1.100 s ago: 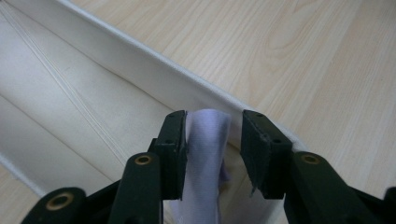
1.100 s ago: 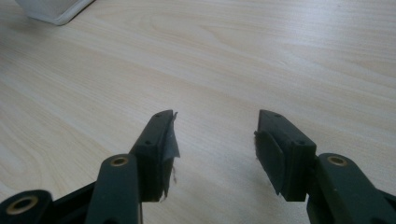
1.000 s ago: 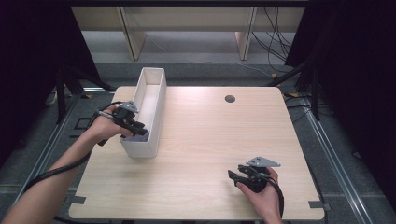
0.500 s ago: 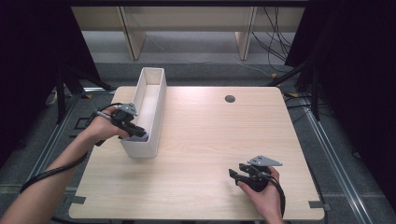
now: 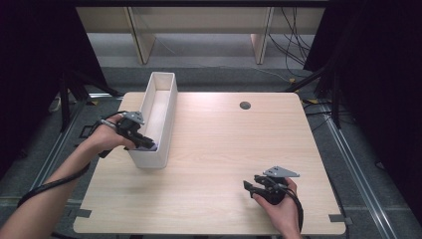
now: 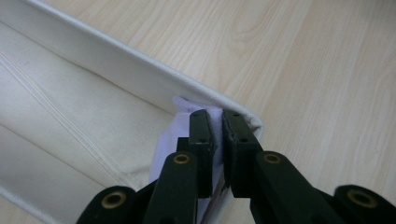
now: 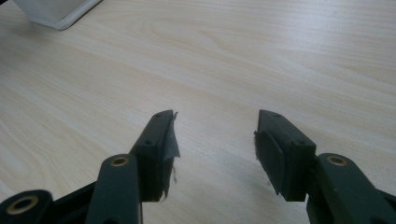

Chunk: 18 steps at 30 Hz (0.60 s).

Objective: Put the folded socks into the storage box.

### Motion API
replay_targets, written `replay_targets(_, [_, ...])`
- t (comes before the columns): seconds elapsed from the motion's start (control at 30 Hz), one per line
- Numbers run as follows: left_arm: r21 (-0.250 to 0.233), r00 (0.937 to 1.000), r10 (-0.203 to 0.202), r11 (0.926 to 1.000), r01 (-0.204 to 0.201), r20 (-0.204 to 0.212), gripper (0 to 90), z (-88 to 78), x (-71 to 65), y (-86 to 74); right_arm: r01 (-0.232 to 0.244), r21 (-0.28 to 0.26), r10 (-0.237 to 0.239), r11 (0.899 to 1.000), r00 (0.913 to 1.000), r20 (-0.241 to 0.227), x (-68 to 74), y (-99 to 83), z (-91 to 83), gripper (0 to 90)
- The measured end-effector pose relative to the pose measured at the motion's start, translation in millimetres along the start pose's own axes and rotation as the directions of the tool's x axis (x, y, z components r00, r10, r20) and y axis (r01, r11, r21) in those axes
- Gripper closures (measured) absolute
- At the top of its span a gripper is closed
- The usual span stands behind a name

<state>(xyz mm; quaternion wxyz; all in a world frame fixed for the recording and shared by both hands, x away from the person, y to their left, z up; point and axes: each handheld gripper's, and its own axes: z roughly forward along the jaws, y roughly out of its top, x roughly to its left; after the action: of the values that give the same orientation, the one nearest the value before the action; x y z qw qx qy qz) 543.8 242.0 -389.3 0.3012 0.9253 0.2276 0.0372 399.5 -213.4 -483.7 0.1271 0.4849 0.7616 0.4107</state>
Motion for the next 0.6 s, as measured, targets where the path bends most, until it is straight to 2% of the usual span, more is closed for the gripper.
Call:
replay_targets(0.07, [0.004,1.0,-0.005,1.0,0.005,0.002,82.4,0.5,0.4,-0.1,0.008,-0.001,-0.008,1.0,0.9999,0.01,-0.4,0.1,-0.2,47.8])
replay_targets(0.1, [0.005,0.9999,-0.012,0.9999,0.012,0.006,82.4,0.9,0.2,0.0,-0.021,-0.004,0.021,1.0,0.9998,-0.003,1.5,-0.5,1.1,47.8])
replay_targets(0.17, [0.009,0.9998,-0.019,0.9998,0.019,0.011,82.2,1.2,-0.1,0.0,-0.025,-0.001,0.025,1.0,0.9997,0.006,1.9,-0.6,1.5,47.8])
replay_targets(0.2, [0.014,0.9997,-0.017,0.9998,0.016,0.02,82.0,2.7,0.3,0.1,-0.022,-0.002,0.022,1.0,0.9997,0.006,1.7,-0.6,1.5,47.8])
replay_targets(0.23, [0.016,0.9994,-0.025,0.9996,0.024,0.023,81.7,3.3,0.3,0.1,0.01,-0.006,-0.009,1.0,0.9999,0.006,-0.7,-0.1,0.4,47.8])
replay_targets(0.27, [0.014,0.9989,-0.038,0.9992,0.037,0.028,81.4,4.3,0.3,-0.2,0.012,-0.002,-0.012,1.0,0.9998,0.014,-0.8,-0.1,-0.5,47.8])
replay_targets(0.53, [0.009,0.9978,-0.059,0.9983,0.058,0.03,79.4,4.0,1.0,-1.4,0.013,-0.008,-0.013,1.0,0.9999,0.01,-1.3,-0.3,-0.3,47.7])
replay_targets(0.57, [0.008,0.9962,-0.08,0.9968,0.08,0.035,78.4,3.8,0.4,-1.3,0.0,-0.001,0.0,1.0,1.0,0.0,-0.3,-0.3,0.5,47.8])
replay_targets(0.6, [0.008,0.9962,-0.08,0.9968,0.08,0.035,78.0,3.8,0.4,-1.3,0.0,-0.001,0.0,1.0,1.0,0.0,-0.3,-0.3,0.5,47.8])
